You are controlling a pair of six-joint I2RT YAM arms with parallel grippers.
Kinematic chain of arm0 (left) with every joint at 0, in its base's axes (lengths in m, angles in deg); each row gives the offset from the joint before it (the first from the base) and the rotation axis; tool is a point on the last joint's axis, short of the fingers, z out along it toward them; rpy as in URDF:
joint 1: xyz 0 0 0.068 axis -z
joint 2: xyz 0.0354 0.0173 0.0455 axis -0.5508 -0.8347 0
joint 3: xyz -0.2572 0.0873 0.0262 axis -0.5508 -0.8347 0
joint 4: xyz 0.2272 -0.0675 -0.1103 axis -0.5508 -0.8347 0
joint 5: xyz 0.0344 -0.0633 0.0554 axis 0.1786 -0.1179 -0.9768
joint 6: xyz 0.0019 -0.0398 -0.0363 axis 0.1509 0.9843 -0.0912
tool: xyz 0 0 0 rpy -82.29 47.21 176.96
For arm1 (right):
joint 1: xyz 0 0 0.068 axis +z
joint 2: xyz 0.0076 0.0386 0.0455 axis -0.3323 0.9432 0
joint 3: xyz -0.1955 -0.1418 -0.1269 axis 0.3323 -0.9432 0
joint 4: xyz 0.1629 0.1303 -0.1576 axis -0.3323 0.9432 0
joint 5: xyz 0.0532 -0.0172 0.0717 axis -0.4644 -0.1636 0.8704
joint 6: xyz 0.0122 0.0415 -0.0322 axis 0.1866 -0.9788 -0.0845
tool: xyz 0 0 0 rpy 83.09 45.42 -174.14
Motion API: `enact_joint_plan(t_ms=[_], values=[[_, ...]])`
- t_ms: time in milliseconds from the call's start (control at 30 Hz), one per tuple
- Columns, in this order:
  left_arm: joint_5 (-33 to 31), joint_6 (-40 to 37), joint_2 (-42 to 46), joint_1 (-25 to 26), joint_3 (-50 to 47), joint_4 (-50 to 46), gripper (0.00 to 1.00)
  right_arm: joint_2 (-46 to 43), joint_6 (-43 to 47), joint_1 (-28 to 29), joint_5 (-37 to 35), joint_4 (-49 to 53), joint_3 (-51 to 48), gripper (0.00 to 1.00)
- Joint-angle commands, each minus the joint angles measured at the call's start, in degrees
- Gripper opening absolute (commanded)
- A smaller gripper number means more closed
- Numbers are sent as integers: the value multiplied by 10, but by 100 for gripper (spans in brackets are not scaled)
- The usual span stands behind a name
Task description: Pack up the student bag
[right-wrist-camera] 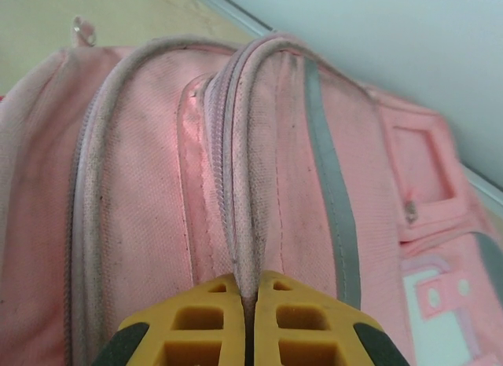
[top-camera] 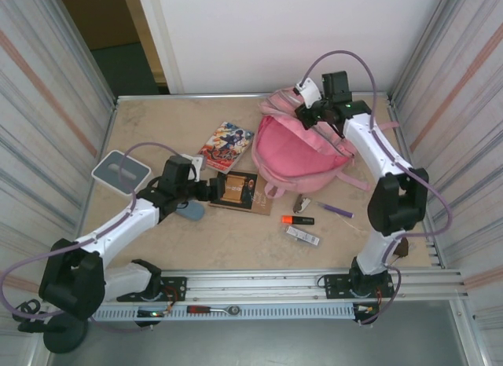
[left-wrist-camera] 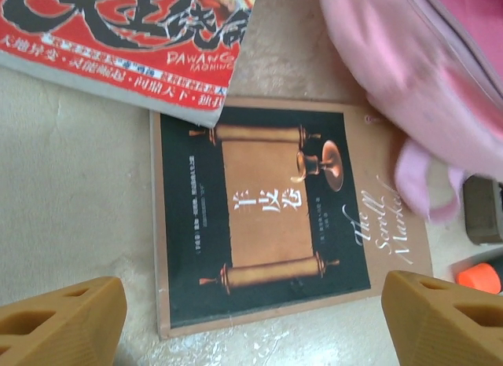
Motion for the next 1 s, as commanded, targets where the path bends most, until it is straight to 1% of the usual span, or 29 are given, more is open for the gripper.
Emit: enact_joint_plan(t_ms=[0, 67, 100, 167, 267, 333, 367, 400, 467, 533, 600, 667, 700, 767, 867, 967], values=[[-20, 8, 1, 4, 13, -15, 85, 44, 44, 0, 18, -54, 28, 0], [-32, 6, -5, 4, 14, -20, 85, 58, 54, 2, 12, -50, 39, 1], [-39, 7, -12, 3, 17, -22, 85, 60, 54, 3, 4, -44, 44, 5], [-43, 6, -30, 3, 26, -27, 85, 50, 46, 7, -17, -35, 37, 19], [-48, 1, -66, 2, 42, -33, 85, 2, -12, 25, -56, -24, -3, 42], [-40, 1, -94, -6, 53, -28, 85, -41, -99, 47, -63, -12, -53, 53], [-32, 0, -105, -10, 56, -22, 85, -63, -133, 58, -53, -13, -86, 55], [-24, 2, -118, -17, 60, -18, 85, -89, -175, 72, -45, -27, -133, 57], [-5, 2, -142, -28, 68, -7, 85, -134, -269, 101, -40, -84, -230, 56], [11, 3, -168, -34, 78, 3, 85, -153, -361, 127, -10, -135, -309, 58], [24, 2, -191, -37, 89, 10, 85, -141, -436, 147, -25, -120, -324, 59], [39, -3, -216, -38, 103, 10, 85, -117, -463, 166, -40, -88, -317, 61], [50, -4, -230, -38, 110, 11, 85, -104, -474, 179, -61, -80, -316, 64], [63, -4, -252, -37, 120, 13, 83, -79, -498, 192, -87, -72, -315, 66], [77, -5, -275, -37, 128, 16, 81, -40, -541, 196, -95, -64, -313, 67], [102, -5, -292, -36, 135, 21, 75, -19, -570, 210, -88, -85, -323, 67]])
